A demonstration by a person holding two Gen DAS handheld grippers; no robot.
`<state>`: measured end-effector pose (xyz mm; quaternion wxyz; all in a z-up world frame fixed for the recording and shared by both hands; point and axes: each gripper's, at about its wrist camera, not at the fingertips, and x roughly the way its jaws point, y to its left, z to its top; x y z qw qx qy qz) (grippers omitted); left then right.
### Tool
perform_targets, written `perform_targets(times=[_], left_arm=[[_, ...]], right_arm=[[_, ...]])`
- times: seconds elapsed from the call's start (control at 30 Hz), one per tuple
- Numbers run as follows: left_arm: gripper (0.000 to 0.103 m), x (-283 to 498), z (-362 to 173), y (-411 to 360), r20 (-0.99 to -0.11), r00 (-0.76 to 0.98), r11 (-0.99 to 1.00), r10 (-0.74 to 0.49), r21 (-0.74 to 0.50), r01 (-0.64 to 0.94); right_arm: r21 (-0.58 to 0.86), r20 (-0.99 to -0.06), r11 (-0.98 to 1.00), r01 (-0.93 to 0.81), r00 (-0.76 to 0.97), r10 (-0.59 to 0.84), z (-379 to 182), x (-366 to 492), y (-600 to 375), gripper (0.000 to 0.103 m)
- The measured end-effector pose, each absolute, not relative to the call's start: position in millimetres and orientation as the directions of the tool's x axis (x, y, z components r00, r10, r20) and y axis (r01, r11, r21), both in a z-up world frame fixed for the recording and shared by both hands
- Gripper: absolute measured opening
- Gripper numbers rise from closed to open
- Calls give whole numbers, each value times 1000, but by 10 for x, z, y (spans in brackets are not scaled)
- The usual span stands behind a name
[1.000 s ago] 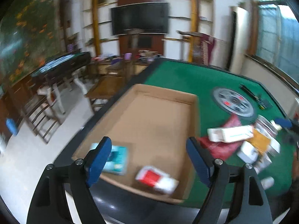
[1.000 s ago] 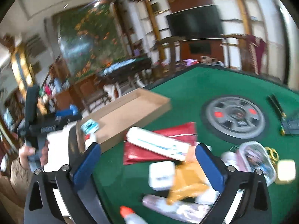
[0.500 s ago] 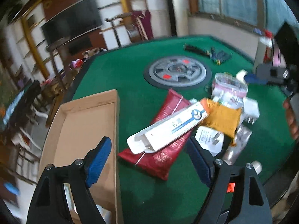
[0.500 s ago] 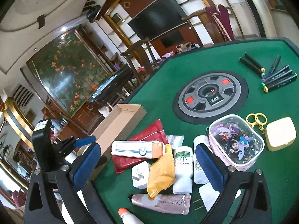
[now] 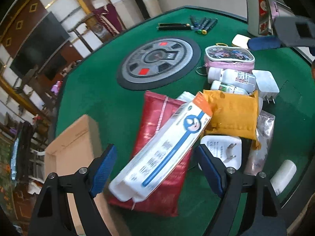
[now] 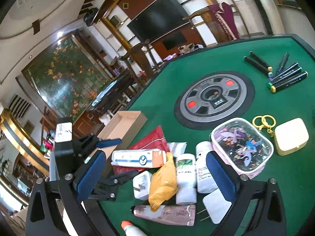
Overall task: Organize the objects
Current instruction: 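Move both grippers back over the cluttered table toward the remaining items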
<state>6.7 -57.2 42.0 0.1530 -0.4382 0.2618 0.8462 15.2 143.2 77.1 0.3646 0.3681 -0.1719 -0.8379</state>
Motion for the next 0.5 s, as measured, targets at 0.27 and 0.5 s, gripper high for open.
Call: perform_targets(times=[0.27,0.5], left_arm=[[55,-5,367,-616,-845,-530,-849,69,229,-476],[49,205,395,-670,-847,-527,-910,69,163,-381]], right_arm=[[573,-495,-693,438,-489,-718,806,119,1597,103],[566,-497,-697,441,-493,-715,829,126,1623,103]])
